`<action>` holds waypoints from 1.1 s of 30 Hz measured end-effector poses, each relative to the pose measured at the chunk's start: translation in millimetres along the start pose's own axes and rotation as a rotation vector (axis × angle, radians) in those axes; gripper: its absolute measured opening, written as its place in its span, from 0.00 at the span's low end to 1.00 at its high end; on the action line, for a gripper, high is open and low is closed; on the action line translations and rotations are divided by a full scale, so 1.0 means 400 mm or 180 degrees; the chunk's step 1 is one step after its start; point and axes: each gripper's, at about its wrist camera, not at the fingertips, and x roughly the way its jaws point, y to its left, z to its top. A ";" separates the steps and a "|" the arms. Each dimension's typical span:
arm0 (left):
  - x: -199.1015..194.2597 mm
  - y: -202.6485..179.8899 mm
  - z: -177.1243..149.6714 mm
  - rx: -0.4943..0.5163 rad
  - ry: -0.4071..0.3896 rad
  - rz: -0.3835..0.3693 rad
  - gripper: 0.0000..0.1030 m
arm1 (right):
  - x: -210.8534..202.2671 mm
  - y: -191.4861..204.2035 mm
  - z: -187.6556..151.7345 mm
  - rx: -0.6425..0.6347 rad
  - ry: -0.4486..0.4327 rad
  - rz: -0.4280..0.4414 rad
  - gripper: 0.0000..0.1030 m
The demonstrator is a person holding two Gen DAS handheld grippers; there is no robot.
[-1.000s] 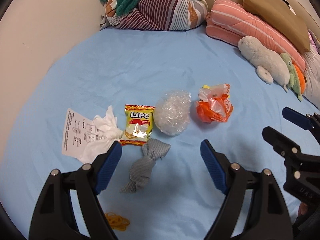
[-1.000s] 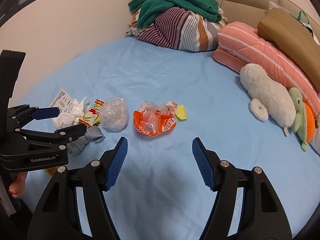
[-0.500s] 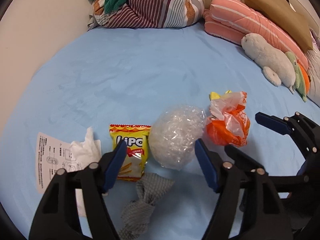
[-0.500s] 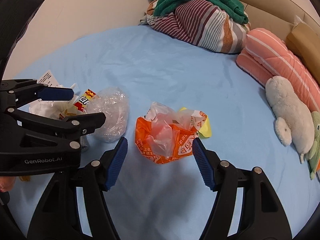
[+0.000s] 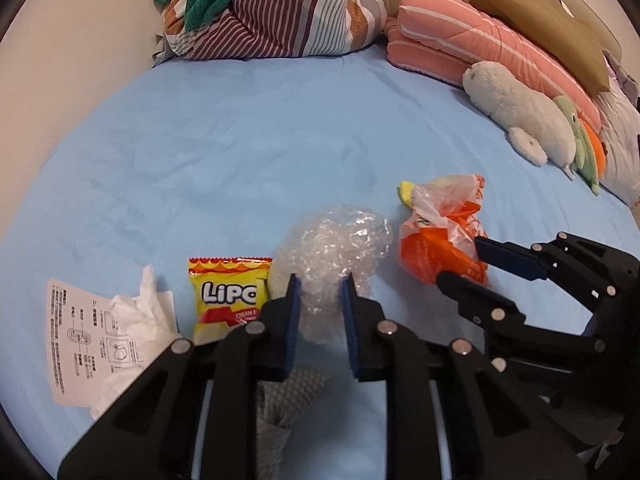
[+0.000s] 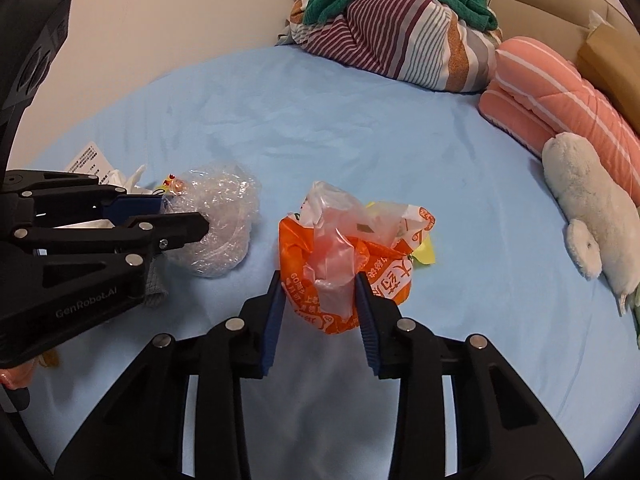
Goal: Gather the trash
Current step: 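Grasp the clear plastic bag with the left tool while the right tool grasps the orange wrapper, then carry the bubble-wrap bag and orange bag to the grey bin and open both tools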
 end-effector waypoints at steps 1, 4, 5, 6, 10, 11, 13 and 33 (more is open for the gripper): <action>-0.006 0.003 0.003 -0.0023 -0.0017 -0.0007 0.19 | -0.005 -0.006 0.000 0.0040 -0.0009 0.0018 0.32; -0.030 0.006 0.008 -0.0052 -0.0093 0.0007 0.19 | -0.031 -0.020 0.009 0.0143 -0.0077 0.0066 0.32; -0.038 0.004 0.009 -0.0053 -0.0118 0.0013 0.19 | -0.042 -0.020 0.013 0.0153 -0.0108 0.0070 0.32; -0.047 0.003 0.011 -0.0048 -0.0147 0.0018 0.19 | -0.054 -0.020 0.016 0.0156 -0.0137 0.0068 0.32; -0.095 -0.012 0.011 -0.0025 -0.0239 0.0038 0.19 | -0.114 -0.002 0.032 0.0111 -0.0258 0.0045 0.32; -0.109 -0.016 0.009 -0.0015 -0.0264 0.0044 0.19 | -0.130 0.004 0.033 0.0095 -0.0276 0.0043 0.32; -0.143 -0.025 0.004 -0.0010 -0.0316 0.0043 0.19 | -0.158 0.012 0.030 0.0079 -0.0297 0.0039 0.32; -0.471 -0.155 -0.233 0.0183 -0.0450 -0.0109 0.19 | -0.533 0.123 -0.197 0.0209 -0.0456 -0.0189 0.32</action>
